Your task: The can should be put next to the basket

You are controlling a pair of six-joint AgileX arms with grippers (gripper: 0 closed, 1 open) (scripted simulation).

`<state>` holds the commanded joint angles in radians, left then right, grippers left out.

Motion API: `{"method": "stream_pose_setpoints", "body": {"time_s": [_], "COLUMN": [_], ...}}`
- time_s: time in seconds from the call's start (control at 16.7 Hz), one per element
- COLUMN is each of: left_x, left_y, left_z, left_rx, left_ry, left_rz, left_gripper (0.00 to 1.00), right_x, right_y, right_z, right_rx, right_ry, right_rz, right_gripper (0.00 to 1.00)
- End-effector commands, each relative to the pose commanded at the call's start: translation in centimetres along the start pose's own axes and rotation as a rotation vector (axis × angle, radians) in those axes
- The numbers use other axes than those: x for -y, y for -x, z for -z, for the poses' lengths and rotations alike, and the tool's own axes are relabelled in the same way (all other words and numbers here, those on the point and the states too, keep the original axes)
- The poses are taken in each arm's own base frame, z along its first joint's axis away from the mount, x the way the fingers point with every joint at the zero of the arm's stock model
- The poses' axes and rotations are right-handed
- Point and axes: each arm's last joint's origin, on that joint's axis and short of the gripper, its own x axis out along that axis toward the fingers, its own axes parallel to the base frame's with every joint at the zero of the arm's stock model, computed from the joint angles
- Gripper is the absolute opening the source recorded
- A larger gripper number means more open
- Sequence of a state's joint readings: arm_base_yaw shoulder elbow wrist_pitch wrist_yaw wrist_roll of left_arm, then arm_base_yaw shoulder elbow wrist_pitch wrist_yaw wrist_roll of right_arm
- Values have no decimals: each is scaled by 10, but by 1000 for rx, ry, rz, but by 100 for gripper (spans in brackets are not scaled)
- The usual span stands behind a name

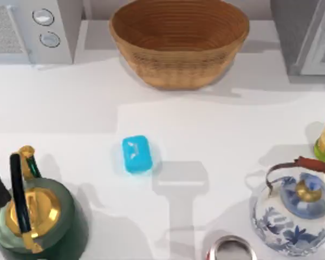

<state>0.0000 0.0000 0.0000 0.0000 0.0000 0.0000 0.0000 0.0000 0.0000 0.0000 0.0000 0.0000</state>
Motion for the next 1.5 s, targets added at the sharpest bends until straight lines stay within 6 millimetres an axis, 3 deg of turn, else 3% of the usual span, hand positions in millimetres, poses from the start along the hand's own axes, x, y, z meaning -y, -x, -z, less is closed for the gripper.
{"method": "stream_pose_setpoints", "body": {"time_s": [0.18,0.36,0.54,0.72,0.9,1.08,1.26,1.5], "left_x": [0,-2,-5,-10,-17,-29,-48,-78], "left_y": [0,0,-6,-25,-62,-113,-166,-225], "left_z": [-1,-16,-44,-80,-112,-131,-129,-102], "left_rx": [-7,-70,-192,-361,-569,-798,-1026,-1280], "left_ry": [-6,-56,-139,-240,-353,-467,-559,-621], "left_rz": [-1,-13,-27,-23,22,107,227,419], "left_gripper": [100,100,100,100,100,100,100,100], "right_x": [0,0,0,0,0,0,0,0], "right_y": [0,0,0,0,0,0,0,0], "right_z": [0,0,0,0,0,0,0,0], "right_rx": [0,0,0,0,0,0,0,0], "right_ry": [0,0,0,0,0,0,0,0], "right_rz": [0,0,0,0,0,0,0,0], "right_gripper": [100,100,100,100,100,100,100,100]}}
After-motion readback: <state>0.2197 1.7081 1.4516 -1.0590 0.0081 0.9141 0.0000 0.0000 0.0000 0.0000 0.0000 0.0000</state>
